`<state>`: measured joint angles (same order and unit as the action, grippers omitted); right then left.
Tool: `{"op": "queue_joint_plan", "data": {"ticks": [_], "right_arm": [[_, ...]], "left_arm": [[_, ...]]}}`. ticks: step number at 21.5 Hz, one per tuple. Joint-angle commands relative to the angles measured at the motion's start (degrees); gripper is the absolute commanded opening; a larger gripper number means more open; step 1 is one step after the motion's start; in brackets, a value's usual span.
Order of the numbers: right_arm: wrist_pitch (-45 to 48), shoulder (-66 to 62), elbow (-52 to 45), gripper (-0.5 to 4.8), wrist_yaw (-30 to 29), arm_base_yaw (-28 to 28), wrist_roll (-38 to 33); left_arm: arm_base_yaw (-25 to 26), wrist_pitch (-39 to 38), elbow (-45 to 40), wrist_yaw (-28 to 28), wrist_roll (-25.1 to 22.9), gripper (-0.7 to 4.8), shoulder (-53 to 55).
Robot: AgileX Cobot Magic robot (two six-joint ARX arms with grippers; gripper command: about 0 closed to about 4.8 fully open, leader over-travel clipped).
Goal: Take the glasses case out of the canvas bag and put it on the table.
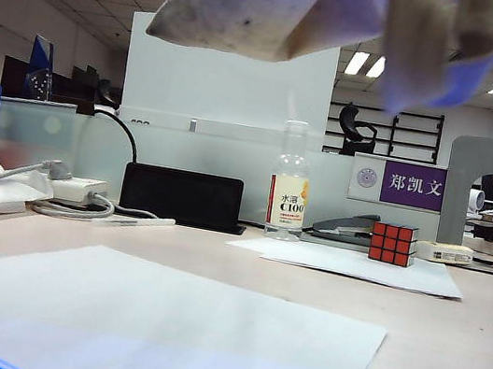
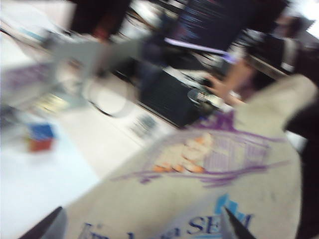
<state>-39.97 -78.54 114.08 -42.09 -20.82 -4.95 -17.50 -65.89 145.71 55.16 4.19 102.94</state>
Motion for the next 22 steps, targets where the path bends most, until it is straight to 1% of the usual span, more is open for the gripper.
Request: {"op": "queue_joint_plan", "data": {"ticks": [1,2,3,4,5,6,7,8,9,11,14,15,16,17,20,21,22], "right_arm": [[2.5,0.3,0.4,-0.07,-2.1,0.0,-1.1],[2.5,0.3,0.4,-0.07,-2.8,-0.1,-1.1],[2.5,0.3,0.4,-0.07,-3.0,-0.8,-1.1],[2.4,0.3,0.4,-0.07,-3.0,-1.4,-1.1],[2.3,0.2,0.4,-0.07,-3.1,-1.9,-1.1],[2.1,0.2,0.4,-0.07,-3.0,-1.9,-1.1],[1.5,0.2,0.4,-0.07,-3.1,-1.9,-1.1],[0.9,0.3,0.4,-0.07,-3.1,-1.9,-1.1],[-0.4,0.5,0.4,-0.07,-3.1,-1.9,-1.0],[-1.7,0.5,0.2,-0.07,-3.0,-1.9,-0.3],[-2.1,2.1,-1.1,-0.07,-3.0,-1.9,0.7],[-2.3,2.6,-1.8,-0.07,-3.1,-1.9,1.0],[-2.7,2.6,-1.8,-0.07,-3.0,-1.9,1.3],[-3.8,2.7,-2.1,-0.07,-3.0,-1.9,2.4],[-3.9,3.5,-4.1,-0.07,-3.5,-1.9,2.4],[-3.7,3.6,-5.1,-0.07,-5.8,-1.9,2.4],[-3.4,3.6,-5.4,-0.07,-7.1,-1.9,2.4]], "left_arm": [[-3.1,-2.0,-0.9,-10.6,-3.3,4.05,-0.4],[-4.9,-2.9,-1.3,-14.1,-5.3,4.05,-0.3],[-7.3,-3.9,-2.5,-16.9,-8.5,4.05,-0.3],[-9.2,-4.0,-3.5,-17.2,-9.7,4.06,-0.3],[-12.1,-3.6,-5.2,-19.5,-11.7,4.09,-0.1],[-14.0,-3.6,-5.9,-22.6,-13.5,4.09,0.3],[-16.9,-3.9,-6.4,-28.1,-14.9,4.24,1.3],[-18.3,-3.9,-6.5,-29.7,-15.0,4.61,1.9],[-19.1,-3.8,-6.5,-28.6,-15.8,4.79,2.6],[-19.6,-3.0,-6.5,-24.3,-16.2,4.79,2.7],[-19.5,-2.7,-6.5,-25.9,-17.7,4.79,1.6],[-18.3,-1.5,-6.5,-25.0,-17.8,4.79,0.7],[-17.9,-0.7,-6.5,-23.6,-17.6,4.79,0.2],[-17.2,0.6,-6.5,-20.8,-17.7,4.79,-0.8],[-16.8,2.7,-6.5,-17.9,-17.7,4.79,-2.9],[-16.8,3.9,-6.4,-15.0,-17.4,4.79,-3.3],[-16.8,4.3,-6.4,-14.1,-17.3,4.79,-3.3]]}}
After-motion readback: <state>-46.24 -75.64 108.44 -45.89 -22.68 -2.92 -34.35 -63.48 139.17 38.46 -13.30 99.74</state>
